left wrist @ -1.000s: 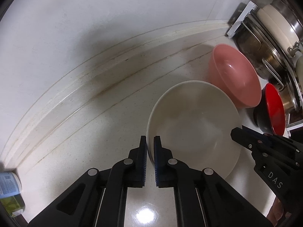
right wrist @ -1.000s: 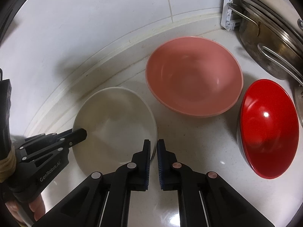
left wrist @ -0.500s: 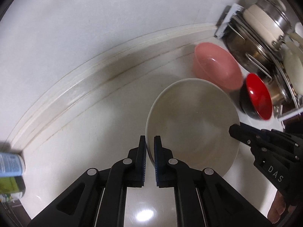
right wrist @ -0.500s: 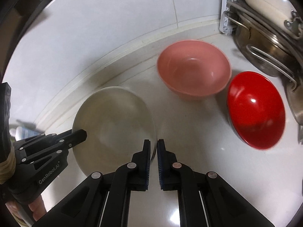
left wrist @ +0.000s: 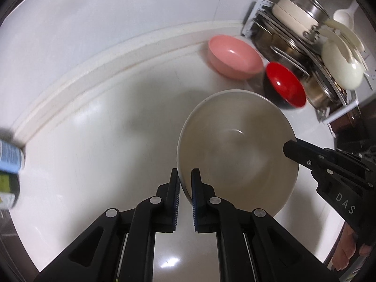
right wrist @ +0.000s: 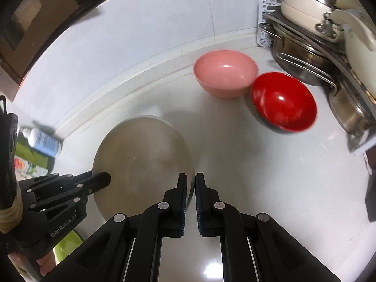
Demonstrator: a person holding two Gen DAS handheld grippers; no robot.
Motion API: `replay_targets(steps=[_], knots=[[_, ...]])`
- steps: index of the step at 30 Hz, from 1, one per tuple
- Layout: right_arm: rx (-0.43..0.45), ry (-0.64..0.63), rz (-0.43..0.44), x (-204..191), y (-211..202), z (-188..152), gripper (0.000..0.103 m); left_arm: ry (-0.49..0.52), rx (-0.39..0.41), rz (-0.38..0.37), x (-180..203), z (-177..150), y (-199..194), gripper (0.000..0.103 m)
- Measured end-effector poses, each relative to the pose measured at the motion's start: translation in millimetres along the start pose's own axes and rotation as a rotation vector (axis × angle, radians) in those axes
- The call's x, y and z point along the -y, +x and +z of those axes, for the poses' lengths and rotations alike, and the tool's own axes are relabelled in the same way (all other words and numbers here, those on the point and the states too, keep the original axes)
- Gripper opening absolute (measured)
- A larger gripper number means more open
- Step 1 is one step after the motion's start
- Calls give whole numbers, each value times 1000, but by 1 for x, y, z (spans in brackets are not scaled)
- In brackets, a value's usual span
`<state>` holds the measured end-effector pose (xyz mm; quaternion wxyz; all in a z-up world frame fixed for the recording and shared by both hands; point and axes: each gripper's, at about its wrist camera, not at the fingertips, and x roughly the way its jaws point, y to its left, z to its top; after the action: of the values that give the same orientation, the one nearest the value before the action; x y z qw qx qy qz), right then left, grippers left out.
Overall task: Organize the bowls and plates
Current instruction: 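Lift the white bowl with both grippers and carry it toward the plate stack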
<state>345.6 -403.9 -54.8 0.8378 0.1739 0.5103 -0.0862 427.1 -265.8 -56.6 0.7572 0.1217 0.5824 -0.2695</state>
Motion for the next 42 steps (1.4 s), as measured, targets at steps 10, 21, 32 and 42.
replay_targets(steps=[10,21,32,42], knots=[[-15,-6,-5,-1,-18,-56,9,13,0,-10,18,-56,-14,12],[-46,-47,6,-4,-26,-103,9,-29,12,-19,17,-110,-23,12],[-98,-75,-2,-5,-21,-129,9,-36,-27,-25,18,-143,-14,14],[-129,-60,-13,-2,-15,-134,9,-29,-68,-33,23,-154,-3,14]])
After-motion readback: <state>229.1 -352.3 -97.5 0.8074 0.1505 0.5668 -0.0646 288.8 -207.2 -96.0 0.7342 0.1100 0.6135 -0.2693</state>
